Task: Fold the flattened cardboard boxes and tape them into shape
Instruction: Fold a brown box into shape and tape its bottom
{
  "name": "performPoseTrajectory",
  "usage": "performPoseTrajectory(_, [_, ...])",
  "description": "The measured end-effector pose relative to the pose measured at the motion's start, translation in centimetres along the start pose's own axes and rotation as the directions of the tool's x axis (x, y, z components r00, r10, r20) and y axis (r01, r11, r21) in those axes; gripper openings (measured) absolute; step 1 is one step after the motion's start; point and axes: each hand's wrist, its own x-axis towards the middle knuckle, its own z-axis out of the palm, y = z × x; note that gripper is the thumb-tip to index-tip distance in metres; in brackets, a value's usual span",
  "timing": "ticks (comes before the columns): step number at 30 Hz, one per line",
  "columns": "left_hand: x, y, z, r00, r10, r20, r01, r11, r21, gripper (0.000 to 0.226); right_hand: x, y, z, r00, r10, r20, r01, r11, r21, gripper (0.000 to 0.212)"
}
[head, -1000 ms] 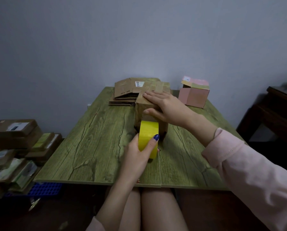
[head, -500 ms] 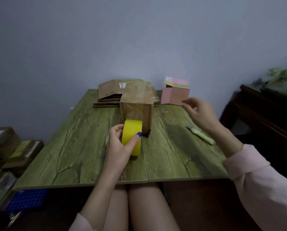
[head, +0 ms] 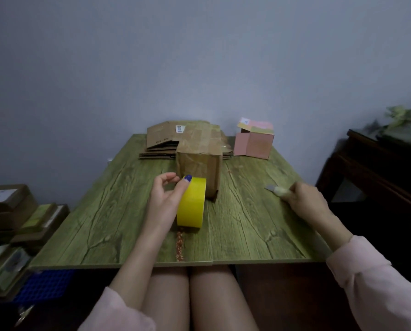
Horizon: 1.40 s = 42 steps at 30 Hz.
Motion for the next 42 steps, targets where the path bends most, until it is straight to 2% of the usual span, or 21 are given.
performPoseTrajectory(3, [0.3,0.1,-0.2,0.993,-0.098,0.070,0.099,0.995,-0.007,0.056,0.0,-1.0,-0.3,1.000,0.017,-0.003,-0.016,0.995,0.102,0.020])
performPoseTrajectory(5, [0.3,0.1,-0.2,0.986,-0.129,0.107,0.133,0.990,-0.037,0.064,0.1,-2.1,-0.7,0.998,-0.017,-0.057,0.033,0.954,0.298,0.019])
performPoseTrajectory(6, [0.4,0.0,-0.3,0.985,-0.133,0.113,0.139,0.989,-0.047,0.062,0.0,-3.1,-1.3,0.993,-0.062,-0.102,0.098,0.911,0.401,0.019])
performPoseTrajectory(8, [0.4,-0.2,-0.4,0.984,-0.145,0.106,0.151,0.988,-0.044,0.059,-0.5,-5.8,-2.9,0.952,-0.217,-0.214,0.297,0.817,0.494,0.021])
performPoseTrajectory(11, [0.3,-0.9,-0.2,0.986,-0.156,0.063,0.159,0.986,-0.040,0.053,-1.9,-11.0,-5.8,0.817,-0.438,-0.375,0.575,0.667,0.473,0.017])
performPoseTrajectory(13, [0.1,-1.2,-0.1,0.985,-0.161,0.067,0.166,0.983,-0.074,0.051,-2.7,-13.9,-6.8,0.710,-0.576,-0.405,0.704,0.567,0.427,0.019])
performPoseTrajectory(17, [-0.7,-1.0,0.3,0.974,-0.120,0.192,0.131,0.990,-0.047,0.020,-2.8,-16.4,-5.3,0.571,-0.789,-0.226,0.809,0.493,0.319,0.016])
performPoseTrajectory(20, [-0.7,-0.7,0.7,0.991,-0.068,0.113,0.072,0.997,-0.038,0.024,-2.2,-16.0,-3.4,0.518,-0.828,-0.214,0.851,0.472,0.231,0.016])
performPoseTrajectory(23, [-0.7,-0.3,1.2,0.999,-0.036,-0.004,0.036,0.998,-0.042,0.039,-1.8,-15.8,-2.8,0.486,-0.833,-0.265,0.873,0.447,0.195,0.019])
performPoseTrajectory(27, [-1.1,0.2,1.4,1.000,0.011,-0.016,-0.012,0.999,-0.036,0.059,-1.6,-15.6,-2.5,0.478,-0.835,-0.272,0.875,0.425,0.232,0.015])
performPoseTrajectory(30, [-1.1,0.6,1.1,0.999,0.000,-0.036,0.002,0.999,0.045,0.051,-1.4,-15.8,-2.3,0.497,-0.826,-0.265,0.862,0.437,0.256,0.017])
performPoseTrajectory(32, [-1.1,1.1,1.0,0.999,0.003,-0.040,0.002,0.991,0.135,0.058,-1.2,-15.7,-2.3,0.509,-0.820,-0.263,0.854,0.445,0.269,0.019])
performPoseTrajectory(38, [-1.1,1.5,0.9,0.993,-0.104,-0.059,0.110,0.986,0.122,0.054,-1.3,-15.8,-2.2,0.498,-0.822,-0.275,0.862,0.438,0.254,0.018])
performPoseTrajectory(40, [-0.8,1.3,0.8,0.989,-0.140,-0.041,0.144,0.979,0.142,0.057,-1.3,-15.8,-2.3,0.497,-0.821,-0.280,0.864,0.438,0.250,0.018])
performPoseTrajectory(42, [-1.3,1.0,0.6,0.981,-0.194,-0.005,0.192,0.966,0.173,0.050,-1.1,-15.7,-2.4,0.512,-0.814,-0.275,0.856,0.456,0.245,0.019])
